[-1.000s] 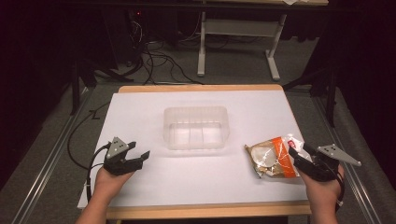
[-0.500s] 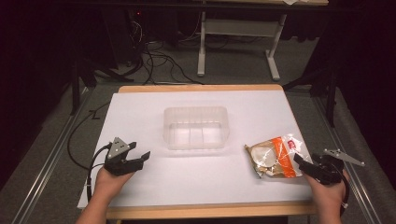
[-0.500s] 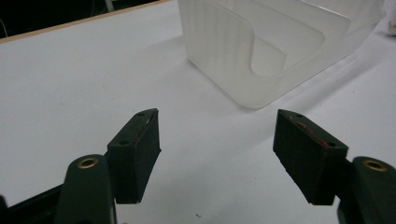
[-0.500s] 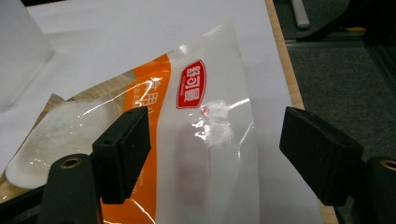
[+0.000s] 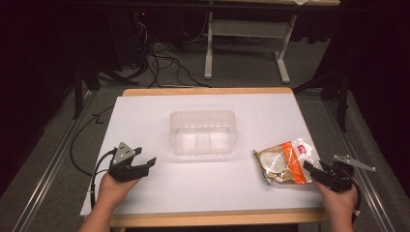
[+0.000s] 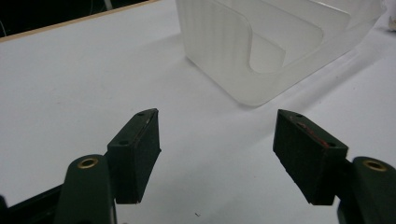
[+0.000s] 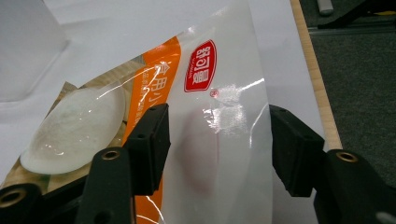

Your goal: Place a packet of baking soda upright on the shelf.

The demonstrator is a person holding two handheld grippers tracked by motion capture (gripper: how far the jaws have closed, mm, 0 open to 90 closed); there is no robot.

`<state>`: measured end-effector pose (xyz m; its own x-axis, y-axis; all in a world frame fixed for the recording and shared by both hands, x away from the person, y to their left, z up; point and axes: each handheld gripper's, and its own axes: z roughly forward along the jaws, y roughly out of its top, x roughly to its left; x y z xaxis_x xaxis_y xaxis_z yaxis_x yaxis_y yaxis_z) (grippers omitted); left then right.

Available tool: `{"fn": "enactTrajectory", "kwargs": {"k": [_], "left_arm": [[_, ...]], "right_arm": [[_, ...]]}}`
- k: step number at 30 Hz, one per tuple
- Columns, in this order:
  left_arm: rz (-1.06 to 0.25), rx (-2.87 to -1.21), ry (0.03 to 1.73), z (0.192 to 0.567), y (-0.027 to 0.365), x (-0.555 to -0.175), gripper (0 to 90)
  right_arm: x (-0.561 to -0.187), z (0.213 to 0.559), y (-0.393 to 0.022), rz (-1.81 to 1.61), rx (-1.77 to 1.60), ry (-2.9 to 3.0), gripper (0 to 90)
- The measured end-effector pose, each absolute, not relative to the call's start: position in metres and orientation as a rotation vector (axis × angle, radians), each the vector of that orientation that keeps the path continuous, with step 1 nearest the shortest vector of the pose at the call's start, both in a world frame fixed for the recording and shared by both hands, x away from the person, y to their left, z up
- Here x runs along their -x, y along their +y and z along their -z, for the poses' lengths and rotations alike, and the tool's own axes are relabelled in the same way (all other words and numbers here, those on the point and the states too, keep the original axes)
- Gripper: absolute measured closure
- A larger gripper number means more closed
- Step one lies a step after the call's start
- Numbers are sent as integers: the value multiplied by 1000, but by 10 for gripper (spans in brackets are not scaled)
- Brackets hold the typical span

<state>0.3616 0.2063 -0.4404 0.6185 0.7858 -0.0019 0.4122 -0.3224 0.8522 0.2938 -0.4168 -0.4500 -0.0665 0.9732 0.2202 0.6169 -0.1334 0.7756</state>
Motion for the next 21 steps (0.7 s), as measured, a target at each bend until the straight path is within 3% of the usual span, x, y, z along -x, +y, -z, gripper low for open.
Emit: {"fn": "enactTrajectory", "kwargs": {"k": [21], "left_arm": [[-529,-1961,945,440,206,-362,321]], "right_arm": [[-282,427,-403,-1180,-1615,1654,612]]}}
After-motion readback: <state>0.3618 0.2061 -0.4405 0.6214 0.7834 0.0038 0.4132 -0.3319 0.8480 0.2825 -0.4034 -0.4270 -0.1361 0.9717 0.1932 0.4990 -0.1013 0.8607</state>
